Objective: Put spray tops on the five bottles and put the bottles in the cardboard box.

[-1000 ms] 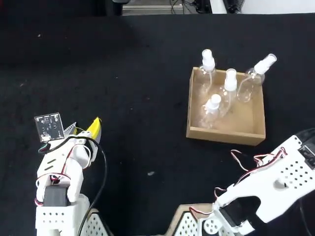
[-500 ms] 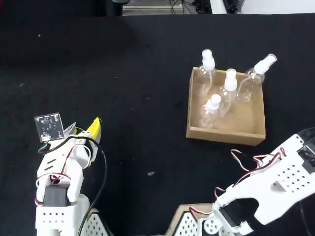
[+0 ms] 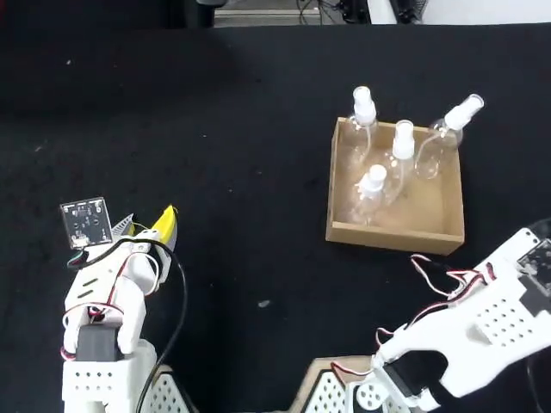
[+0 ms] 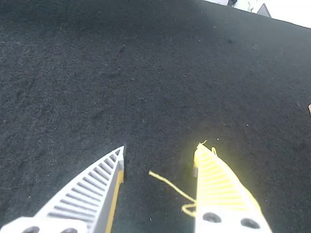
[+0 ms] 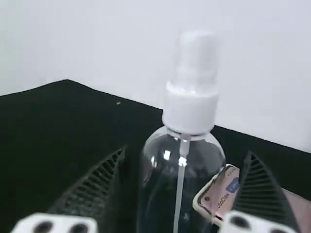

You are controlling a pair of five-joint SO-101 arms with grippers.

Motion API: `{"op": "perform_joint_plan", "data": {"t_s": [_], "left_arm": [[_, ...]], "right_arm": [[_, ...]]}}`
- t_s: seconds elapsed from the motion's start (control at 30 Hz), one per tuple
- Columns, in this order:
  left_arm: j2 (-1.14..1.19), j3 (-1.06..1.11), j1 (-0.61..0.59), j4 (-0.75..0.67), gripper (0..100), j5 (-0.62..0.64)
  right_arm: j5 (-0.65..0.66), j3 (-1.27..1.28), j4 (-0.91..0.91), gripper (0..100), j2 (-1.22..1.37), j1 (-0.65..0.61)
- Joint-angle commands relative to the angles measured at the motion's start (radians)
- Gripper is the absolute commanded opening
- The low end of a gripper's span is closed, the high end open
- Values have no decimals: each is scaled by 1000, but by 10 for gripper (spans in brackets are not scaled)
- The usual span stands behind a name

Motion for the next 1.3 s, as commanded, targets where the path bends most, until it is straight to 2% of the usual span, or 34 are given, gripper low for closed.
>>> {"op": "perform_joint_plan", "data": {"t_s": [0.0,0.23,0.57,1.27], "left_arm": [[-12,-13,4,-29,213,2],[-12,-13,4,-29,213,2],[-12,-13,4,-29,213,2],[-12,-13,4,-29,213,2]], "right_arm": [[5,-15,5,306,-94,-23],[11,-10,8,305,-114,-23],[11,-64,161,304,-114,-20],[11,-48,110,304,-151,-21]]}}
